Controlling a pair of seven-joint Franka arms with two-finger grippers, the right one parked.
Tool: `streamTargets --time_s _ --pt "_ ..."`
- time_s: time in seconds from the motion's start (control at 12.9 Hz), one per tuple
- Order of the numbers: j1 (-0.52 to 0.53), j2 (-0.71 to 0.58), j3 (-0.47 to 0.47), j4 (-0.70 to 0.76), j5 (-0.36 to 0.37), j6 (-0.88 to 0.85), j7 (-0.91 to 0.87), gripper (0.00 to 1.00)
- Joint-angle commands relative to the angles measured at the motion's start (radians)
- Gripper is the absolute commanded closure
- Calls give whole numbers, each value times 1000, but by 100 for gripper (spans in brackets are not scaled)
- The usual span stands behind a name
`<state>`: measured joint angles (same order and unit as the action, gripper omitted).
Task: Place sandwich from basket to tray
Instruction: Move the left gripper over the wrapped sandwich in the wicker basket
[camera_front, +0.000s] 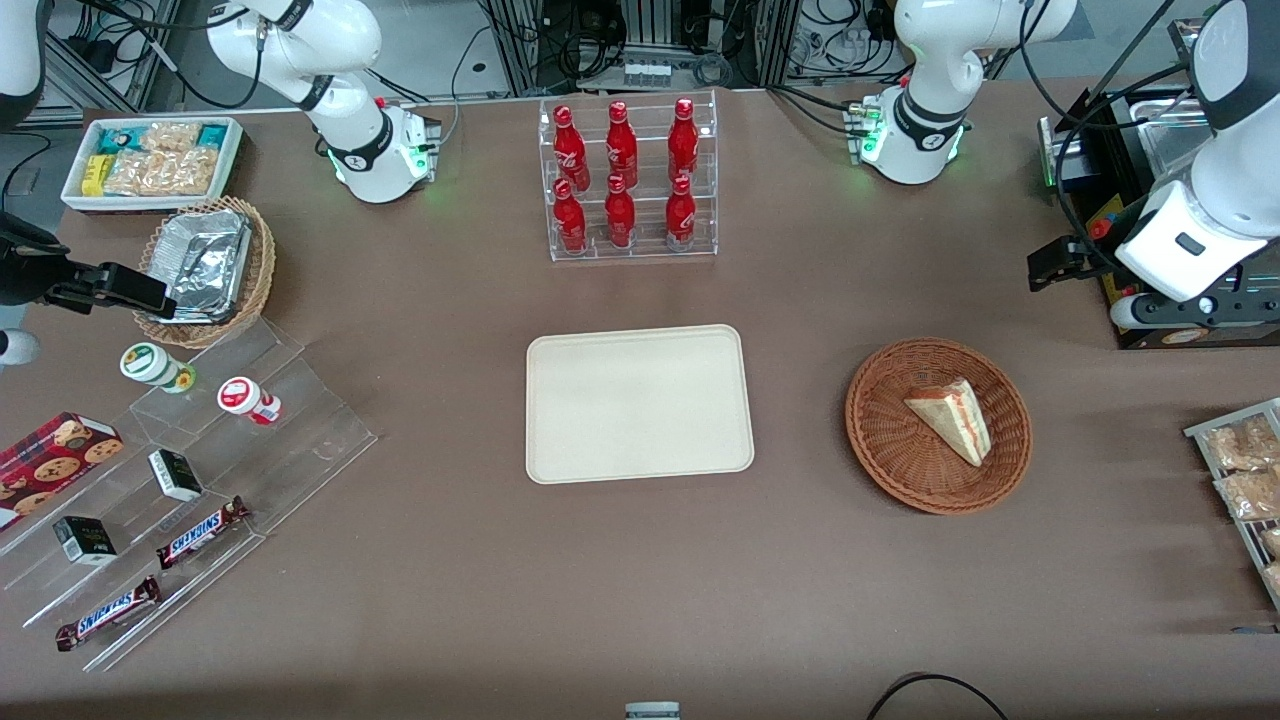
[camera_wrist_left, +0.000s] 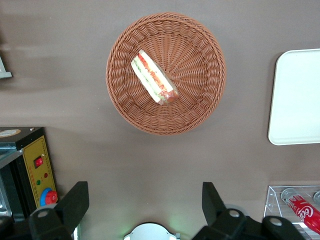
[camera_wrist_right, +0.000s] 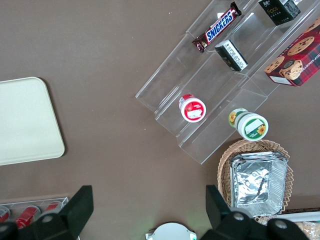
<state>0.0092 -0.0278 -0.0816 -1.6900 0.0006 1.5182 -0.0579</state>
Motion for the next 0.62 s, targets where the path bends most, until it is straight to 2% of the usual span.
streamTargets --time_s 0.0,0.31,0.54 --pt "12 -40 -4 3 -11 -19 29 0" --pt "9 -35 -6 -42 -10 5 27 0" --pt "9 -28 -6 -126 -11 95 27 0"
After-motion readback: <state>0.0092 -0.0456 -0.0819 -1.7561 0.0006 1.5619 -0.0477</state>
